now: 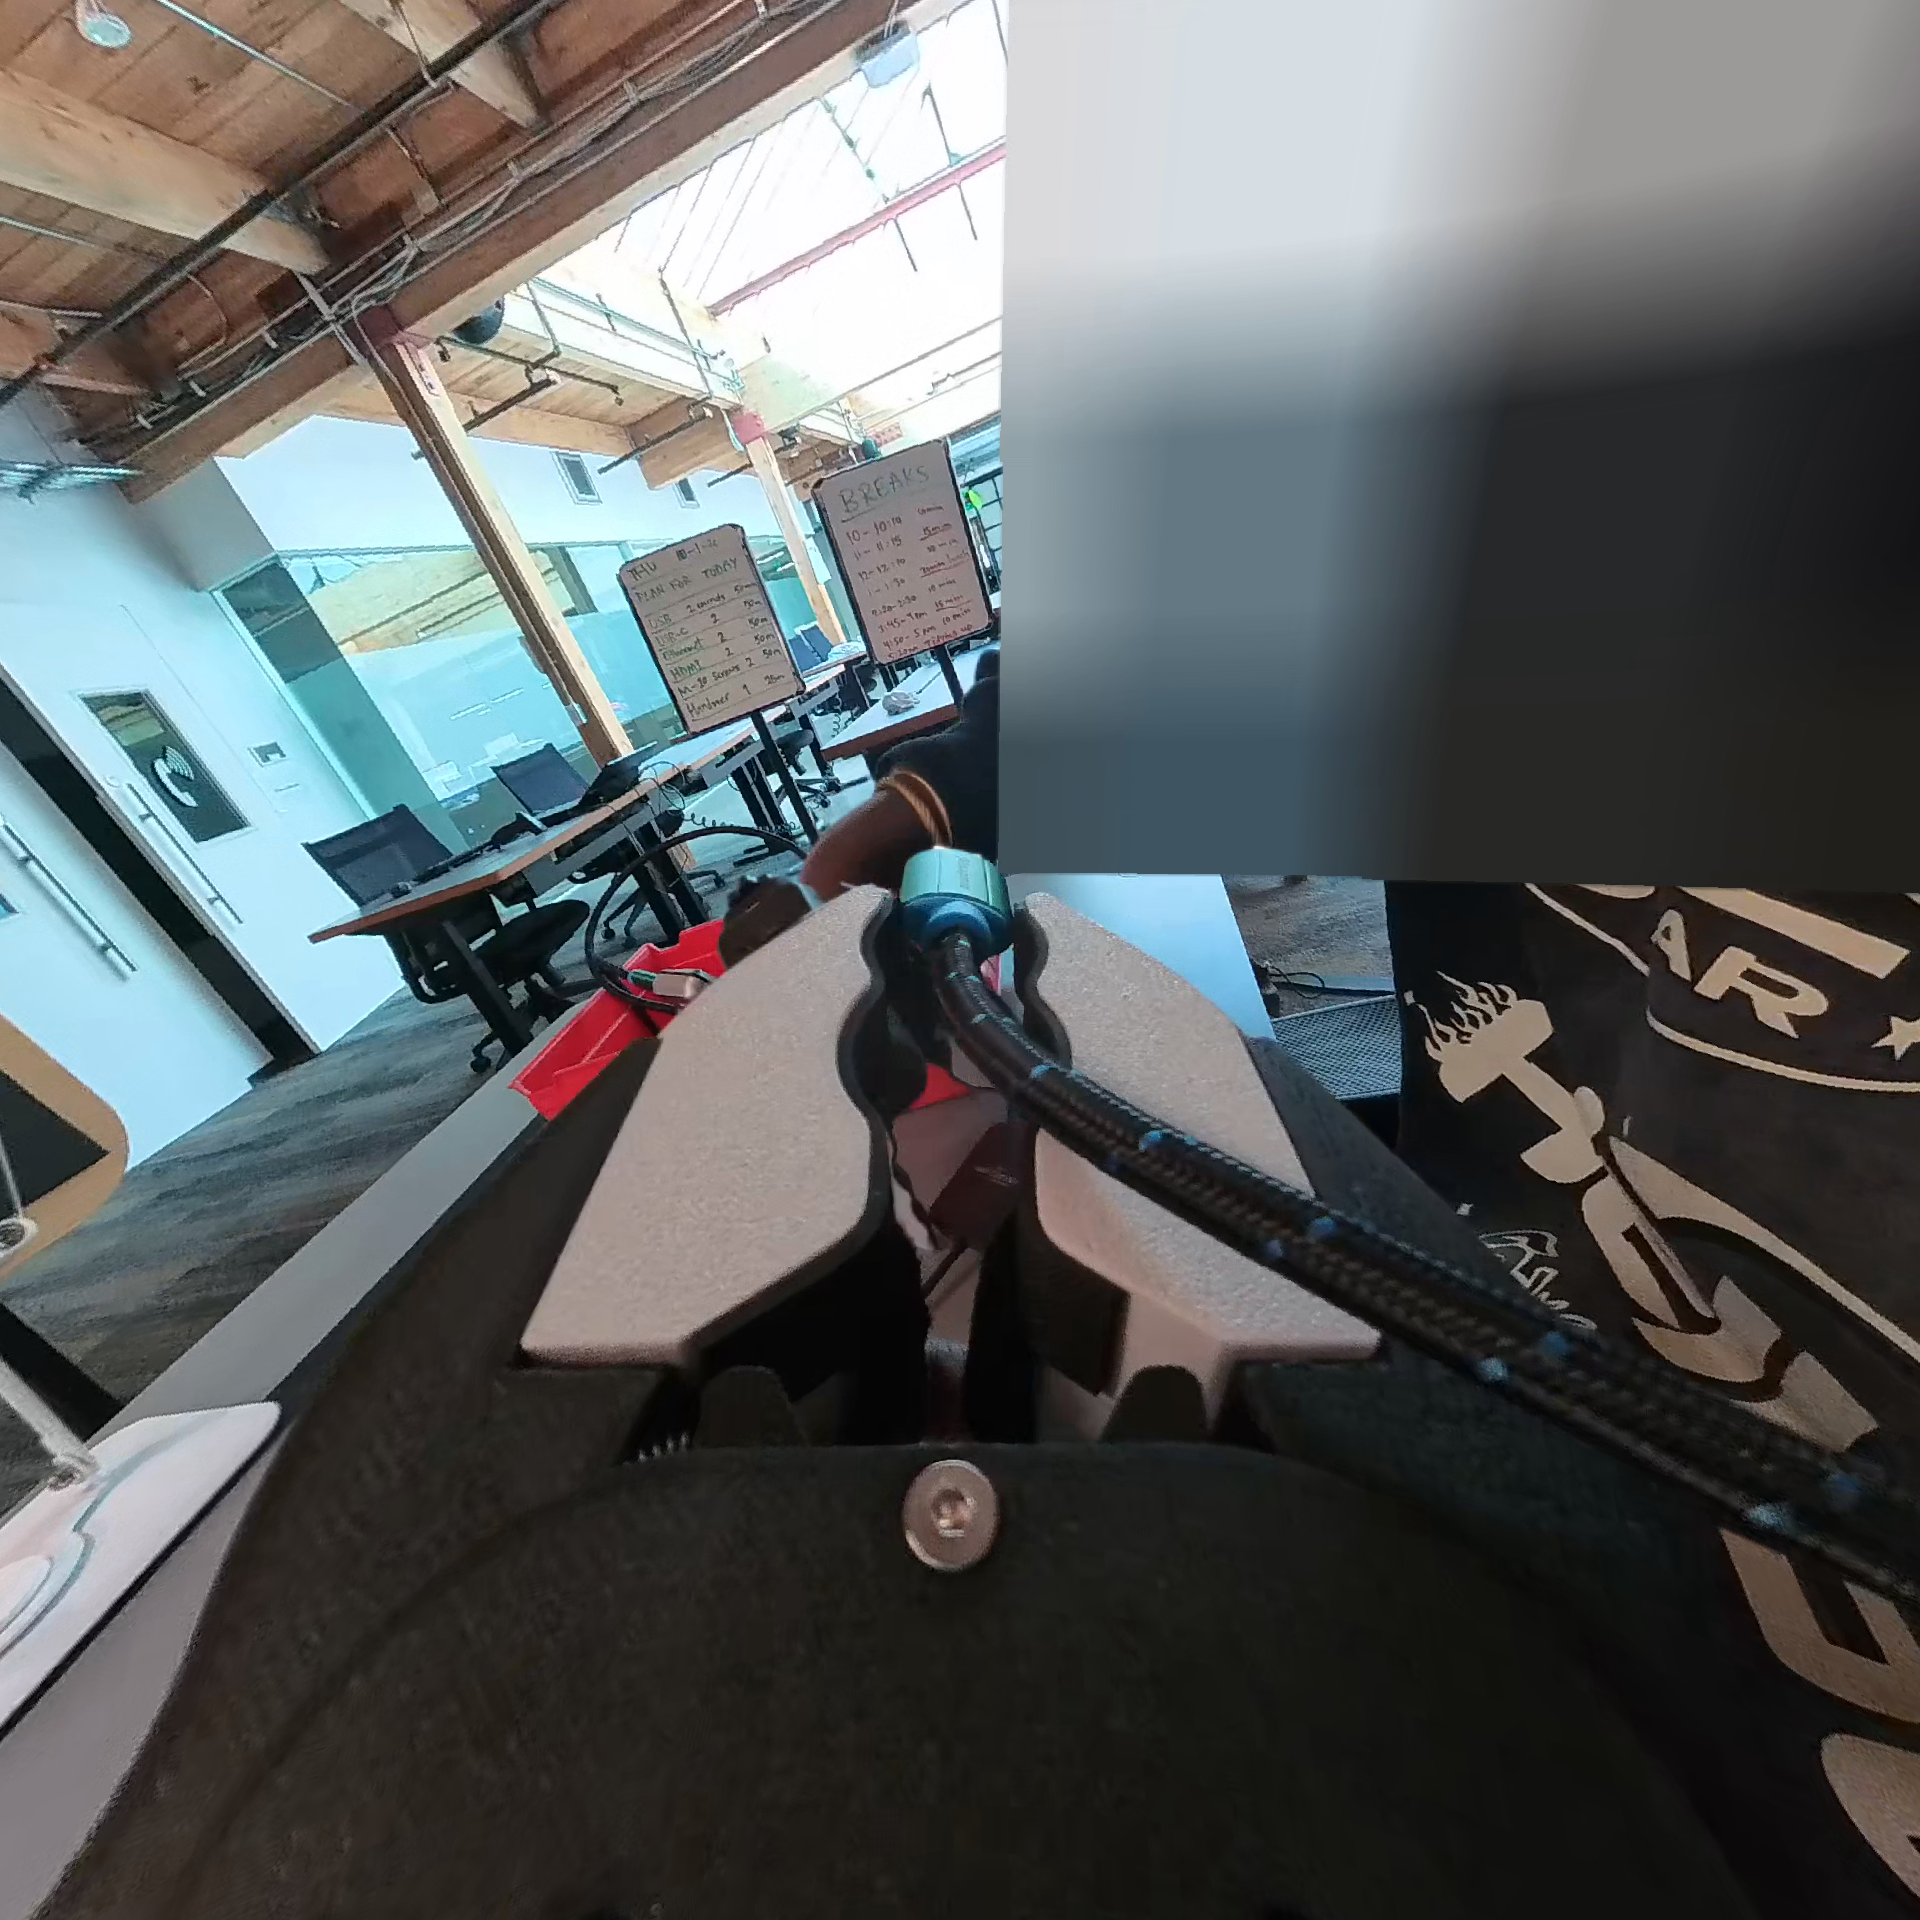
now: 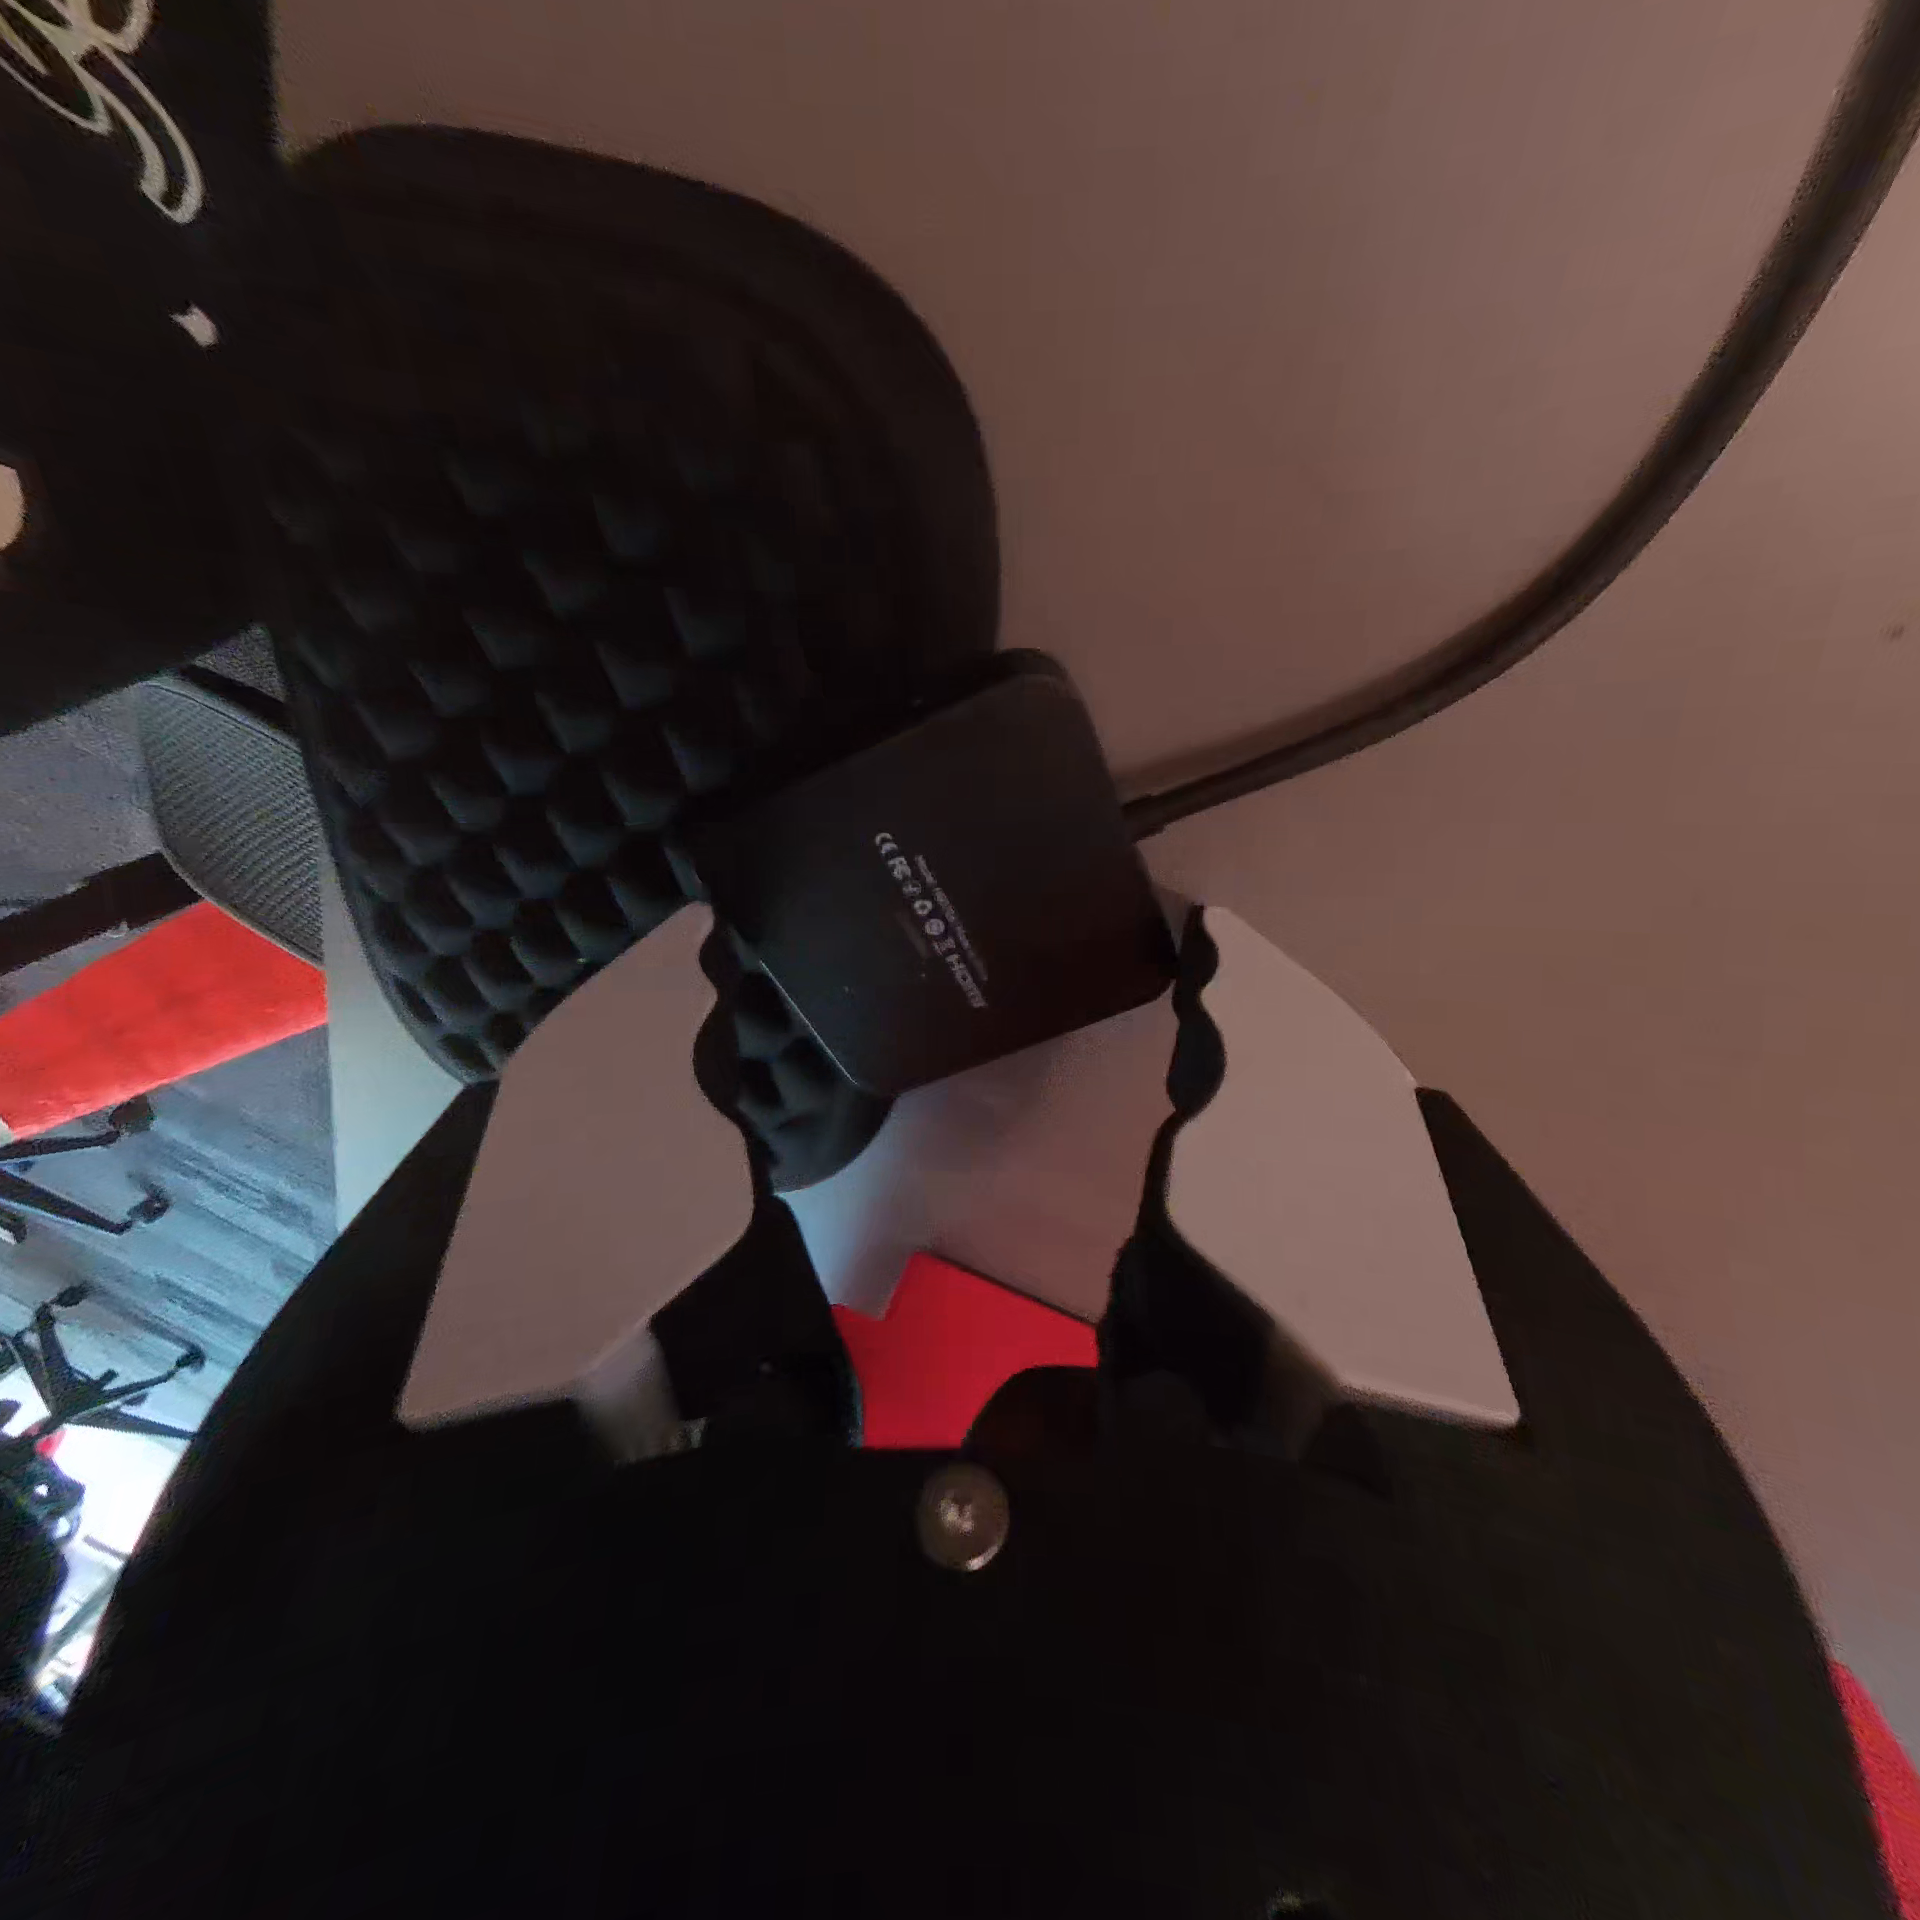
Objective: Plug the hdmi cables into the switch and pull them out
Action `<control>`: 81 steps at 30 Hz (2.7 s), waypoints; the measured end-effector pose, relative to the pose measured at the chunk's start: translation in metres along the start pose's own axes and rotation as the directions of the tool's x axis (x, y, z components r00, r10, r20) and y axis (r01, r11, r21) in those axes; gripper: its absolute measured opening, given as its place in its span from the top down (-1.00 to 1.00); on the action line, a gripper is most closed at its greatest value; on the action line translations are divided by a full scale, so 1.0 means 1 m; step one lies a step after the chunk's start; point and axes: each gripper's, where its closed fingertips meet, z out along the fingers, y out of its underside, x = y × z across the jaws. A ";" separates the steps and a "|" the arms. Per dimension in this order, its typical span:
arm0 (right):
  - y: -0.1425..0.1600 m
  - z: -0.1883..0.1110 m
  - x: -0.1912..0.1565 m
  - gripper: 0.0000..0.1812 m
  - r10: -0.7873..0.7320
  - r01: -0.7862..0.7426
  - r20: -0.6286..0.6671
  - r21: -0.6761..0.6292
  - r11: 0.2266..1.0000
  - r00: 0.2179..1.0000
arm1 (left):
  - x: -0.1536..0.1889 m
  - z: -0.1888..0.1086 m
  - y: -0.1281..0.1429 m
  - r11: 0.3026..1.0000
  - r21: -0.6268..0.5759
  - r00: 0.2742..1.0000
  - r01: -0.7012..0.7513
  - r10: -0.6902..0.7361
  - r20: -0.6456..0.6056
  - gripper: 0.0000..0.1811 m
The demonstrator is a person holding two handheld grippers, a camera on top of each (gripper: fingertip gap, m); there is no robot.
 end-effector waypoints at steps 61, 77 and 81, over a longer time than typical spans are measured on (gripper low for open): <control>-0.126 -0.046 -0.031 0.18 0.551 0.192 -0.437 0.874 0.446 0.711 | 0.050 0.012 0.095 0.961 -0.098 0.966 0.259 -0.255 0.051 0.79; -0.121 -0.045 -0.027 0.18 0.586 0.172 -0.430 0.879 0.444 0.687 | 0.051 0.015 0.104 0.941 -0.158 0.954 0.300 -0.294 0.060 0.78; -0.121 -0.044 -0.029 0.19 0.574 0.179 -0.431 0.879 0.442 0.696 | 0.055 0.016 0.108 0.937 -0.195 0.957 0.291 -0.288 0.046 0.79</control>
